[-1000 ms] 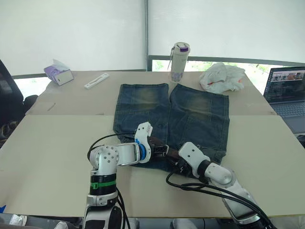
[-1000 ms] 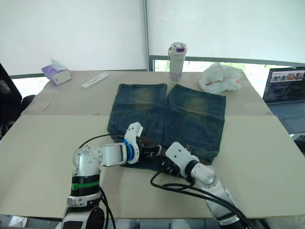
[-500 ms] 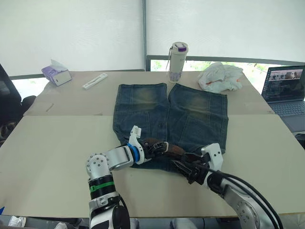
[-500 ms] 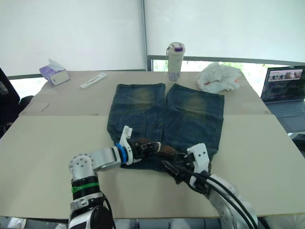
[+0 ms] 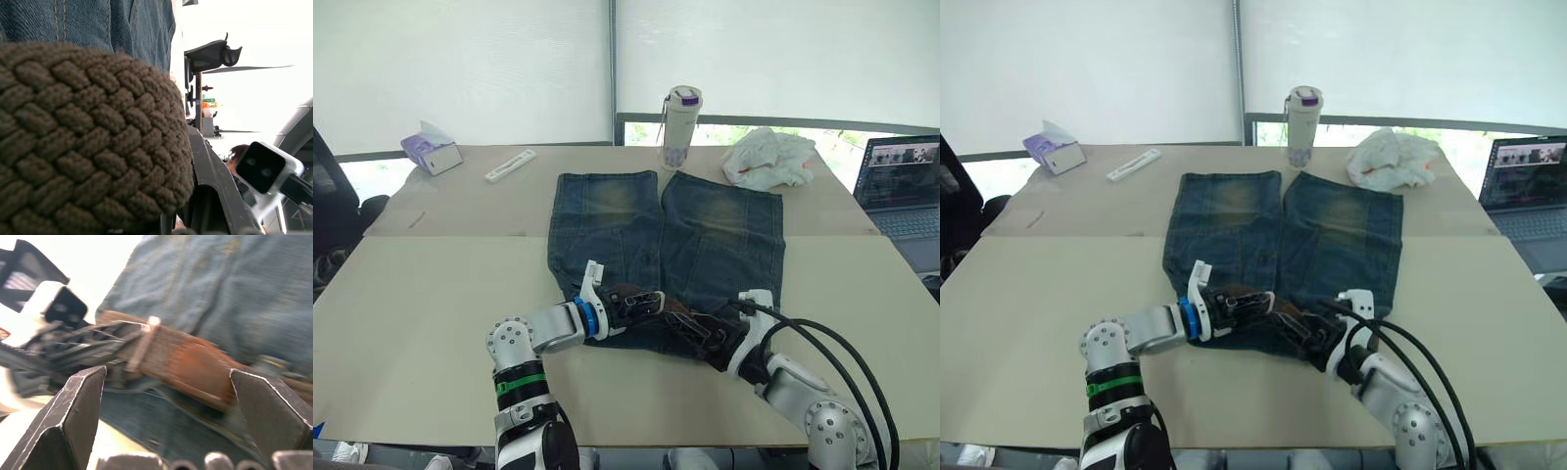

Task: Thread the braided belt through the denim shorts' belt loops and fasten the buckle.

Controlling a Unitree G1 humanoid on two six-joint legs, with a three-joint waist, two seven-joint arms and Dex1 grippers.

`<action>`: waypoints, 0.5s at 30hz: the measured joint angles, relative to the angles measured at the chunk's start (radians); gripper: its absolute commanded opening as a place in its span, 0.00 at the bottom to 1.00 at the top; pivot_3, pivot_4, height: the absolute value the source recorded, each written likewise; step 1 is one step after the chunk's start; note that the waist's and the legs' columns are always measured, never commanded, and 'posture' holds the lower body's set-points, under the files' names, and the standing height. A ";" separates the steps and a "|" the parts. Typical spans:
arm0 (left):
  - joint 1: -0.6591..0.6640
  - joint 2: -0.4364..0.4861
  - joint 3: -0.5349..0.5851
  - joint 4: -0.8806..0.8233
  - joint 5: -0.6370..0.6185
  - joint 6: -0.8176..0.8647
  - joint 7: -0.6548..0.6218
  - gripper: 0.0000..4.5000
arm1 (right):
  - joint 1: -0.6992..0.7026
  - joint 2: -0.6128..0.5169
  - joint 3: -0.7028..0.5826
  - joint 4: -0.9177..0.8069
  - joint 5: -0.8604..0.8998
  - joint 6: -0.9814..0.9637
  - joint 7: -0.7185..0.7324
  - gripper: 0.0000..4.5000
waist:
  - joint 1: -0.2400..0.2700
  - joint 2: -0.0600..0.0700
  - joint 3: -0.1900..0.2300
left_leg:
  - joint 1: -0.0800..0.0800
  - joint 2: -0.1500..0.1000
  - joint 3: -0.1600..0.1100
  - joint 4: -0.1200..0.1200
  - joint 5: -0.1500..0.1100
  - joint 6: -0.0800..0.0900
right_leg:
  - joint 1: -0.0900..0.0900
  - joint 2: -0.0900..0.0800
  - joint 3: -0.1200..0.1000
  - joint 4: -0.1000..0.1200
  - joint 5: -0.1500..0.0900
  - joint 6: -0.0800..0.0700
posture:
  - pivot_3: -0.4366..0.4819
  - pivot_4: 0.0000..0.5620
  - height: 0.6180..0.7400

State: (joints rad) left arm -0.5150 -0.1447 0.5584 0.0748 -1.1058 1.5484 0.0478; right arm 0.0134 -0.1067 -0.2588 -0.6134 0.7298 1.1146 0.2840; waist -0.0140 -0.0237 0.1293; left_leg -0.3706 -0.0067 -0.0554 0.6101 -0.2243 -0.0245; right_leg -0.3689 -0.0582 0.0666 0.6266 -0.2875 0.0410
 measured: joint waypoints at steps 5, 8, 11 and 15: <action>0.003 0.007 0.007 0.001 -0.009 0.000 0.000 0.00 | 0.009 -0.022 -0.030 0.003 0.048 0.007 -0.016 0.99 | 0.000 0.000 0.000 | 0.000 0.000 0.001 0.000 0.000 0.000 | 0.000 0.000 0.000 0.000 0.000 0.000 | 0.48 0.27 1.00; 0.004 0.012 0.006 0.001 -0.014 0.001 0.000 0.00 | 0.009 0.009 -0.032 0.014 0.106 0.010 -0.038 0.99 | -0.003 0.000 0.000 | 0.000 0.002 0.001 0.000 0.000 0.000 | 0.000 0.001 0.000 0.000 0.000 0.000 | 0.48 0.27 1.00; 0.005 0.012 0.005 0.001 -0.017 0.001 -0.001 0.00 | 0.001 0.040 -0.025 0.020 0.160 0.012 -0.072 0.99 | -0.003 0.000 0.000 | 0.000 0.002 0.000 0.000 0.000 0.000 | 0.000 0.001 0.000 0.000 0.000 0.000 | 0.48 0.27 1.00; 0.006 0.012 0.004 0.001 -0.022 0.001 -0.002 0.00 | -0.006 0.060 -0.024 0.039 0.200 0.011 -0.116 0.99 | -0.002 0.000 0.000 | 0.000 0.001 0.000 0.000 0.000 0.000 | 0.000 0.001 0.000 0.000 0.000 0.000 | 0.48 0.27 1.00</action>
State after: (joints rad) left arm -0.5089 -0.1324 0.5619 0.0762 -1.1274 1.5494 0.0457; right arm 0.0075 -0.0462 -0.2829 -0.5741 0.9302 1.1255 0.1683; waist -0.0165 -0.0236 0.1293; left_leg -0.3711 -0.0052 -0.0551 0.6098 -0.2243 -0.0246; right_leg -0.3692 -0.0572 0.0667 0.6262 -0.2875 0.0409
